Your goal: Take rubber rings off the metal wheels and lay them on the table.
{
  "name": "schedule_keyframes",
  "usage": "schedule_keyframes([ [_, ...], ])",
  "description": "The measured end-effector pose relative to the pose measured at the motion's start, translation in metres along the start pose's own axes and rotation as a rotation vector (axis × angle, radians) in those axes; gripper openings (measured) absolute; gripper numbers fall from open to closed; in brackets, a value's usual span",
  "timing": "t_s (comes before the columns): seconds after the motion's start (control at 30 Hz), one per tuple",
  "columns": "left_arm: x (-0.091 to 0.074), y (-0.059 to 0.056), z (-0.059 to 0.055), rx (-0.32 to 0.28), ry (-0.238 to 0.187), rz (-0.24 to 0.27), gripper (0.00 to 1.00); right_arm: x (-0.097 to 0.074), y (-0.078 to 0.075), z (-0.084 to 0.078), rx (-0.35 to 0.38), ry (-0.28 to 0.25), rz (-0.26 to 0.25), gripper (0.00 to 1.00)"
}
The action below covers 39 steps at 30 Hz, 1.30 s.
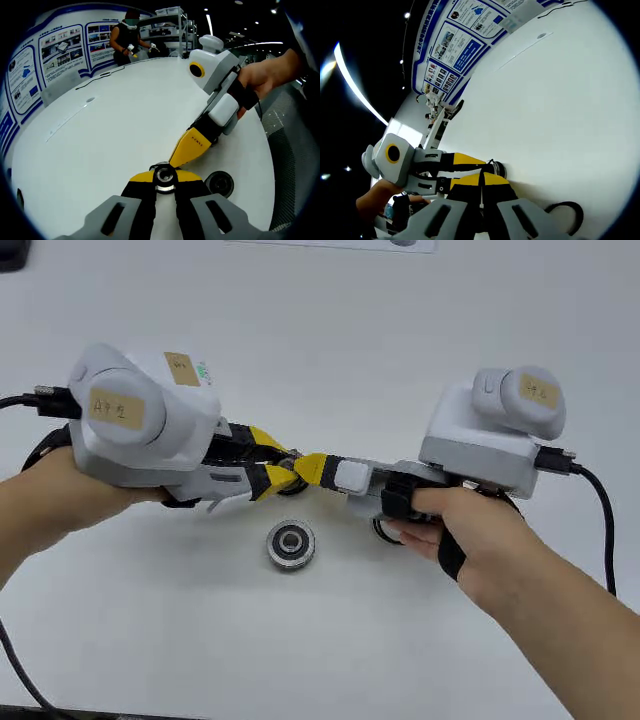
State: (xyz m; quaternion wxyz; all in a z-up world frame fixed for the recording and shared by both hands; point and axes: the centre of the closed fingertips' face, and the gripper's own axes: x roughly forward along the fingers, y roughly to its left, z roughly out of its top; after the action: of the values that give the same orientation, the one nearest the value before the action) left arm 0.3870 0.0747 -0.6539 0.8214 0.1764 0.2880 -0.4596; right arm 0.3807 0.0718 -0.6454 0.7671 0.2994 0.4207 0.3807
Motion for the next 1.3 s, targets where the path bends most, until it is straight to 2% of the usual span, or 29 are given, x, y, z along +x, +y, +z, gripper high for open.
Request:
schedule_keyframes([
  [0.53, -0.0002, 0.0012, 0.0008, 0.014, -0.007, -0.001, 0.13, -0.0013, 0.0029, 0.001, 0.03, -0.001, 0.013, 0.01],
  [0.7, -0.0002, 0.0001, 0.0018, 0.025, -0.003, 0.0, 0.13, -0.0028, 0.003, 0.0005, 0.067, -0.004, 0.011, 0.01],
  [0.73, -0.0003, -0.0002, 0.002, 0.022, -0.004, 0.002, 0.13, -0.0032, 0.0025, -0.0006, 0.104, 0.002, 0.006, 0.01],
  [0.8, -0.0004, -0.0002, 0.0023, -0.001, -0.004, 0.007, 0.14, -0.0033, 0.0022, -0.0007, 0.096, 0.002, 0.005, 0.01],
  [0.83, -0.0003, 0.0005, 0.0027, -0.038, -0.007, 0.009, 0.14, -0.0037, 0.0009, -0.0013, 0.092, 0.003, -0.007, 0.01],
  [0.9, -0.0001, 0.0024, 0.0036, -0.07, -0.02, 0.009, 0.14, -0.0038, 0.0002, -0.0023, 0.099, 0.003, -0.014, 0.01],
  [1.17, -0.0022, 0.0003, 0.0023, -0.009, 0.018, 0.017, 0.14, -0.0044, -0.0001, -0.0013, 0.108, -0.005, -0.023, 0.01],
  [1.3, -0.0092, 0.0005, 0.0009, 0.001, 0.022, 0.029, 0.2, -0.0039, 0.0011, -0.0028, 0.115, -0.004, -0.022, 0.01],
])
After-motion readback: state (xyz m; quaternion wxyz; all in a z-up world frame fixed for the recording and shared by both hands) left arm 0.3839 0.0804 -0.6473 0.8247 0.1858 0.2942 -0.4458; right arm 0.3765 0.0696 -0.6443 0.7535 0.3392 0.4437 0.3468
